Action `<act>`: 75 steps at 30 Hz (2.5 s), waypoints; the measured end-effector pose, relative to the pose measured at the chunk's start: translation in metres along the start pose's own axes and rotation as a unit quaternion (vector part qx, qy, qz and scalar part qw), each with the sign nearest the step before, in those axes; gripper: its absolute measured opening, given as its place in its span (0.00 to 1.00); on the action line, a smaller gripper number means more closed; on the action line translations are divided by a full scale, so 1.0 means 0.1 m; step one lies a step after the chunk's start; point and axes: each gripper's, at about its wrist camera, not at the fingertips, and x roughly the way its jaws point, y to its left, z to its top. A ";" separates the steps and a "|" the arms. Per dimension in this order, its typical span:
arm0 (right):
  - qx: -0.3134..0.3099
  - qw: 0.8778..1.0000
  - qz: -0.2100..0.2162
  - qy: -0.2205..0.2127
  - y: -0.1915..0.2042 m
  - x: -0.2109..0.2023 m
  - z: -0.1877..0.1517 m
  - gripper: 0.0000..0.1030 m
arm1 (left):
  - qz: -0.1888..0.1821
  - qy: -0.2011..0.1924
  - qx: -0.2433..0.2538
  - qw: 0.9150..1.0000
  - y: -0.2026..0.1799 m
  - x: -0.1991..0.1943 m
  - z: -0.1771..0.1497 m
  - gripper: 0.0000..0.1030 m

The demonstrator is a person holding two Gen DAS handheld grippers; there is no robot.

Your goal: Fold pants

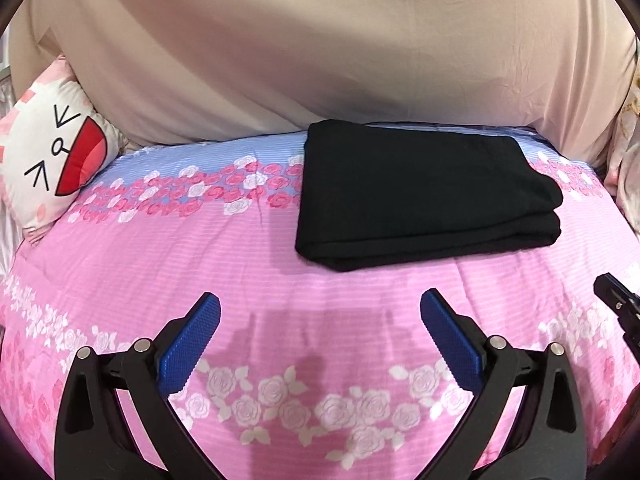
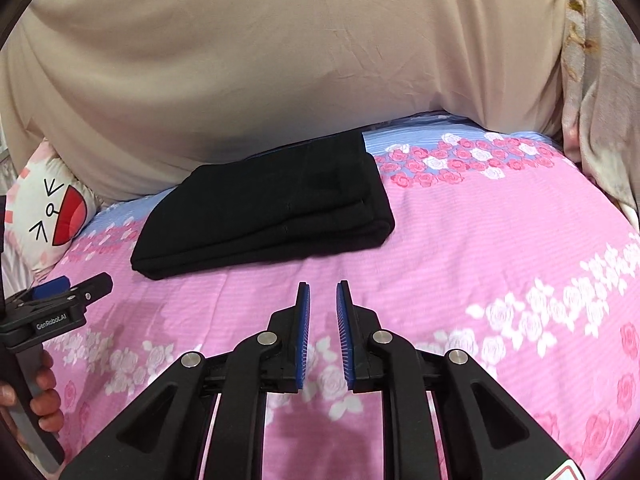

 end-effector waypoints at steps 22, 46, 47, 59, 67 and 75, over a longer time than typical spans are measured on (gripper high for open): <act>-0.021 0.998 -0.055 -0.027 0.18 -0.11 -0.19 0.47 | 0.001 -0.072 -0.012 0.997 0.07 -0.05 -0.26 0.95; -0.032 0.997 -0.062 -0.027 0.22 -0.10 -0.20 0.55 | 0.003 -0.088 -0.001 0.996 0.04 -0.12 -0.28 0.95; -0.033 0.997 -0.063 -0.028 0.23 -0.10 -0.20 0.55 | 0.003 -0.089 -0.001 0.996 0.04 -0.13 -0.28 0.95; -0.037 0.997 -0.064 -0.028 0.23 -0.10 -0.20 0.55 | -0.001 -0.087 -0.003 0.996 0.06 -0.12 -0.27 0.95; -0.038 0.997 -0.064 -0.027 0.24 -0.10 -0.20 0.55 | -0.002 -0.089 -0.002 0.996 0.06 -0.12 -0.27 0.95; -0.044 0.996 -0.065 -0.028 0.24 -0.10 -0.20 0.55 | -0.003 -0.089 0.000 0.996 0.05 -0.13 -0.27 0.95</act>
